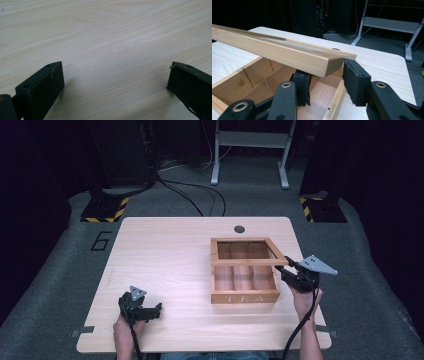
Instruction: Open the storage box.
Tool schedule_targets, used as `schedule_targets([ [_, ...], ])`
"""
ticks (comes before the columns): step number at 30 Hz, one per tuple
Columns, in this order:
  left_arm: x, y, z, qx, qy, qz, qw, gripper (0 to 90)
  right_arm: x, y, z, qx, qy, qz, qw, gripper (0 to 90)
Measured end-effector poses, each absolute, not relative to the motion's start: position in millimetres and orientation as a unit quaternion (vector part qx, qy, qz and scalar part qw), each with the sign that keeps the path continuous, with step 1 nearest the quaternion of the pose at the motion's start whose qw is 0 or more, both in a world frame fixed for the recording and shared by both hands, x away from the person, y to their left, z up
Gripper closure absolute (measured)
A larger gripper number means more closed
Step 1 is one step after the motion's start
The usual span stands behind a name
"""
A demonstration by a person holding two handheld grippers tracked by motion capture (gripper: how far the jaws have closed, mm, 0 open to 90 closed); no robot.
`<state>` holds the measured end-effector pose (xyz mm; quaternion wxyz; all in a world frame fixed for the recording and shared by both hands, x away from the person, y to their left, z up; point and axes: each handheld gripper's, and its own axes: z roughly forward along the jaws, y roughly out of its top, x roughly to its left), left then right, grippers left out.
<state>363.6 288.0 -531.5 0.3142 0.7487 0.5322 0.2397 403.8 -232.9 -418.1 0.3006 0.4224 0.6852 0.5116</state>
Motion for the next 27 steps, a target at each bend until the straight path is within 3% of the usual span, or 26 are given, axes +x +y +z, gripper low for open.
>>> schedule_targets([
  [27, 364.0, 288.2, -531.8, 0.747, 0.534, 0.238, 0.317, 0.4, 437.6, -234.9, -370.1, 0.43, 0.709, 0.492, 0.264, 58.0],
])
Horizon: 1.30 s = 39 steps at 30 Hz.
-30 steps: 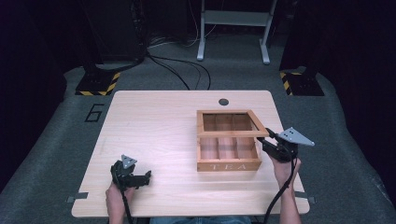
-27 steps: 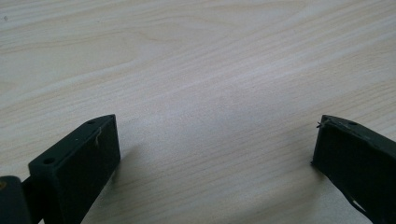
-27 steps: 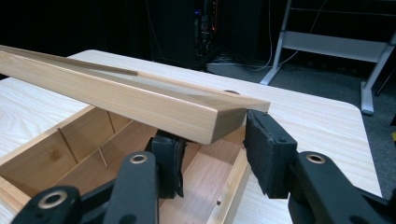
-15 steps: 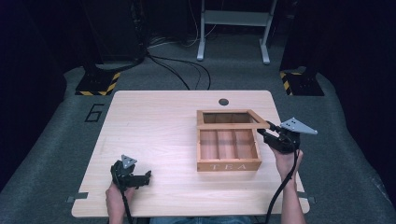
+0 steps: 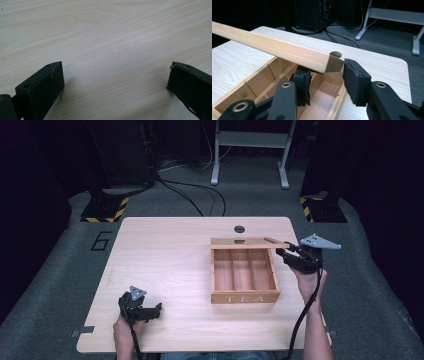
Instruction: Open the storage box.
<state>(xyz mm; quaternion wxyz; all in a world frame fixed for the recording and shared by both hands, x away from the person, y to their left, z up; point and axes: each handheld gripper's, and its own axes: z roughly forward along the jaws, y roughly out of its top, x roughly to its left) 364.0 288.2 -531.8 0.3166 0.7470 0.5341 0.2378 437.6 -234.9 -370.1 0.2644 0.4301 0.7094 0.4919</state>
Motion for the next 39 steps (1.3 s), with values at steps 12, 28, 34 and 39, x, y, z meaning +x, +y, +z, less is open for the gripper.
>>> schedule_targets([
  [12, 364.0, 288.2, -531.8, 0.747, 0.534, 0.238, 0.317, 0.4, 453.9, -236.5, -354.4, 0.429, 0.719, 0.486, 0.251, 57.9],
  [28, 363.7, 288.3, -531.6, 0.749, 0.532, 0.24, 0.313, 0.4, 469.3, -235.4, -339.7, 0.434, 0.725, 0.476, 0.243, 58.3],
  [34, 363.7, 287.9, -531.8, 0.747, 0.533, 0.241, 0.316, 0.4, 473.0, -235.7, -337.0, 0.433, 0.727, 0.475, 0.243, 58.5],
  [39, 363.7, 288.0, -531.8, 0.748, 0.532, 0.241, 0.315, 0.4, 474.1, -235.7, -336.3, 0.433, 0.727, 0.475, 0.241, 58.5],
])
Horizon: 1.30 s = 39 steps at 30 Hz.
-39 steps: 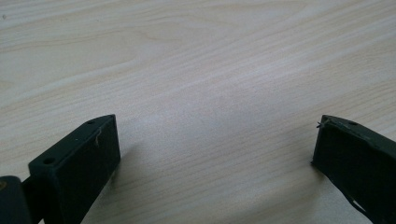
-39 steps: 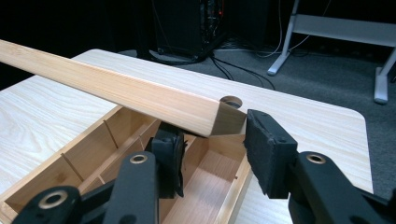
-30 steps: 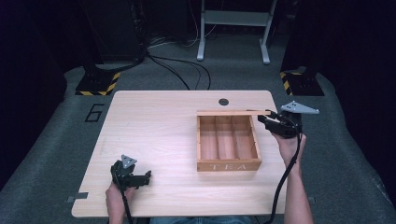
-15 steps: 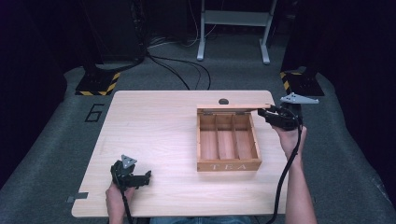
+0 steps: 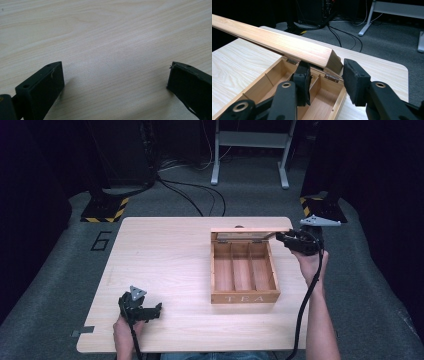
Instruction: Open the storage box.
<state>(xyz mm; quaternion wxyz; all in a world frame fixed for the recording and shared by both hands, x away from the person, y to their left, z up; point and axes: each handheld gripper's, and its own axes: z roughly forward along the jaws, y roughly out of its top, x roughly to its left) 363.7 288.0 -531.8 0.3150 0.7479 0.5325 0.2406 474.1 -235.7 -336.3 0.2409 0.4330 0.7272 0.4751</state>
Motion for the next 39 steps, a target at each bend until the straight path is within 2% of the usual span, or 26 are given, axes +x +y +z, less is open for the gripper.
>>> schedule_targets([
  [39, 363.9, 287.8, -532.1, 0.745, 0.535, 0.239, 0.318, 0.4, 474.2, -235.8, -336.0, 0.434, 0.728, 0.474, 0.24, 58.5],
])
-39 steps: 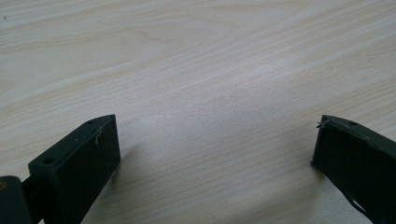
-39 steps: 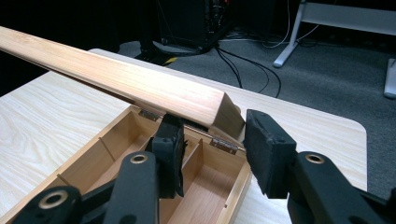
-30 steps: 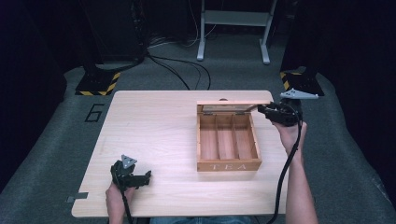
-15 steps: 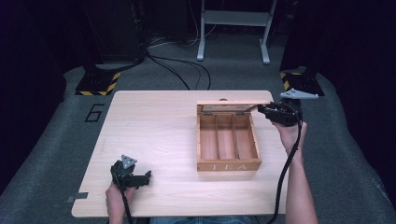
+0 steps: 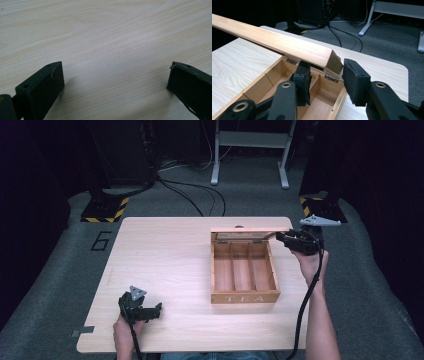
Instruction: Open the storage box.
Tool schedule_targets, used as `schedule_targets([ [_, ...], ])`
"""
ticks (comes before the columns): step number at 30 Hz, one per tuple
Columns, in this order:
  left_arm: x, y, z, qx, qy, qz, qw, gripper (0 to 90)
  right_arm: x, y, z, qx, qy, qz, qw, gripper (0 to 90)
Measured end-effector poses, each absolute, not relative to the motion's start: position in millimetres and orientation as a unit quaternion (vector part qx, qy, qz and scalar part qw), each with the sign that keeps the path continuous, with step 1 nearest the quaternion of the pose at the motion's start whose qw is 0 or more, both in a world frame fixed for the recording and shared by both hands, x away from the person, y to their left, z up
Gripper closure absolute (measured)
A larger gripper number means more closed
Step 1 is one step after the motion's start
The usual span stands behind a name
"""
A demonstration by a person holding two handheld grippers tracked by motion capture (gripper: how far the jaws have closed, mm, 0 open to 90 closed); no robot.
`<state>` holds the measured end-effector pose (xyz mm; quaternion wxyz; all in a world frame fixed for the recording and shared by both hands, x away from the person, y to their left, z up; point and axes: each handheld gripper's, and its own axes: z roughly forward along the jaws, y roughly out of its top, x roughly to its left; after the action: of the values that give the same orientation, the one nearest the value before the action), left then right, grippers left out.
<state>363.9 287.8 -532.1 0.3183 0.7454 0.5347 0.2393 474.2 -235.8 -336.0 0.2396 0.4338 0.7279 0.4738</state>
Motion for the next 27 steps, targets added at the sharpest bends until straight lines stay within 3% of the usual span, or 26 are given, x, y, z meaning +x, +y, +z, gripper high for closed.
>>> schedule_targets([
  [27, 363.7, 288.0, -531.8, 0.747, 0.533, 0.24, 0.316, 0.4, 474.3, -236.0, -336.2, 0.43, 0.73, 0.473, 0.242, 58.5],
])
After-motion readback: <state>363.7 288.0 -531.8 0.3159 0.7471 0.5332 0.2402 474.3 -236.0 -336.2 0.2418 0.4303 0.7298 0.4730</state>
